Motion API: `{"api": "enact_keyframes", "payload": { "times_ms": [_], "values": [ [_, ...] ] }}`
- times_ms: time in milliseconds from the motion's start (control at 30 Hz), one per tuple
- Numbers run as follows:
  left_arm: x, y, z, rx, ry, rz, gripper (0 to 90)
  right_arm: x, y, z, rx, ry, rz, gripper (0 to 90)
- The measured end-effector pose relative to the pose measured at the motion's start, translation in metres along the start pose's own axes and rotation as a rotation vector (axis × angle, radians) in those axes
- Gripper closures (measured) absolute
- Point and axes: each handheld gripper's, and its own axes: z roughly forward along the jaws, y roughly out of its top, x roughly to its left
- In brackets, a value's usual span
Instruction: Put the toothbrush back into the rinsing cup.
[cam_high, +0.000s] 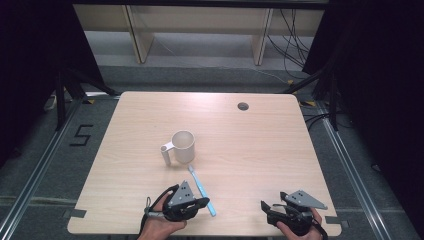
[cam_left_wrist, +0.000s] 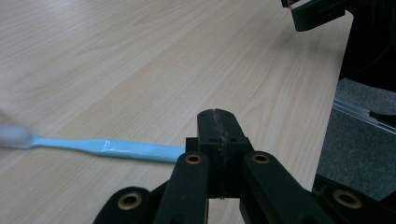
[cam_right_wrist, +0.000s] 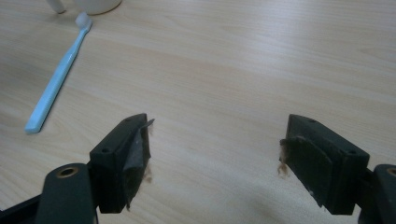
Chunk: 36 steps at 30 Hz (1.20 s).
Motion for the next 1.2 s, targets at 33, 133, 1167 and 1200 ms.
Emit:
{"api": "enact_keyframes", "payload": {
  "times_ms": [33,133,1167,1200],
  "values": [
    [0.0,0.0,0.002,0.009,-0.005,-0.001,89.4,0.0,0.0,0.0,-0.007,0.013,0.003,23.7],
    [0.0,0.001,0.012,0.017,-0.014,-0.006,89.4,0.0,0.0,0.0,-0.004,0.009,-0.005,23.7],
    [0.003,-0.009,0.033,0.164,-0.023,0.044,89.3,0.002,0.0,-0.001,0.0,0.013,0.026,24.1],
    [0.003,-0.01,0.032,0.17,-0.029,0.042,89.4,0.002,0.0,-0.001,0.003,0.013,0.029,24.1]
  ]
}}
